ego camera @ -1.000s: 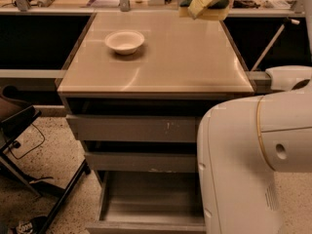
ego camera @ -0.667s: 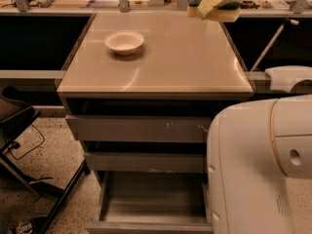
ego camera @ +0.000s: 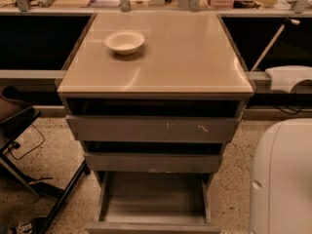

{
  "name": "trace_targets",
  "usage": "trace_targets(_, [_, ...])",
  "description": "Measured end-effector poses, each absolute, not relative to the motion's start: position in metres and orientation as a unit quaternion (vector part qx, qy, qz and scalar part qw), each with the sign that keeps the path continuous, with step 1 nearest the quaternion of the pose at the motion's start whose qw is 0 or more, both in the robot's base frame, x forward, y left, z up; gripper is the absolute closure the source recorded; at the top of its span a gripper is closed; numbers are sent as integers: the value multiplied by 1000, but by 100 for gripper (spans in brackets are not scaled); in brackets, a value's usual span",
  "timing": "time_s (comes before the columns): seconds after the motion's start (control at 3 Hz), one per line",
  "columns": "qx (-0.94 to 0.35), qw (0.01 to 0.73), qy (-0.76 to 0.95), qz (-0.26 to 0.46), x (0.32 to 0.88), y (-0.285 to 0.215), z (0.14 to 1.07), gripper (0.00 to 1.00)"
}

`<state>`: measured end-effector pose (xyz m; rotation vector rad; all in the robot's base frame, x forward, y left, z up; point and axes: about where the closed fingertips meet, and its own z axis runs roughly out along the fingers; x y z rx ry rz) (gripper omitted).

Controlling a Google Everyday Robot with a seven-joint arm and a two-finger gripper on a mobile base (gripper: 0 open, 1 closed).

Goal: Place sponge into bottom drawer

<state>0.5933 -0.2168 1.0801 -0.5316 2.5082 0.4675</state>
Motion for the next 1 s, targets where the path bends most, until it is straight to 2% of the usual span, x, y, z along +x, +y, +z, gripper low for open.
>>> trace_targets(0.33, [-185, 284, 922, 186, 595, -217, 1088, 100])
trace_targets(0.67, [-160, 272, 933, 170, 594, -222, 1077, 100])
trace_targets(1.0, [-92, 243, 955, 142, 568, -248, 1057, 100])
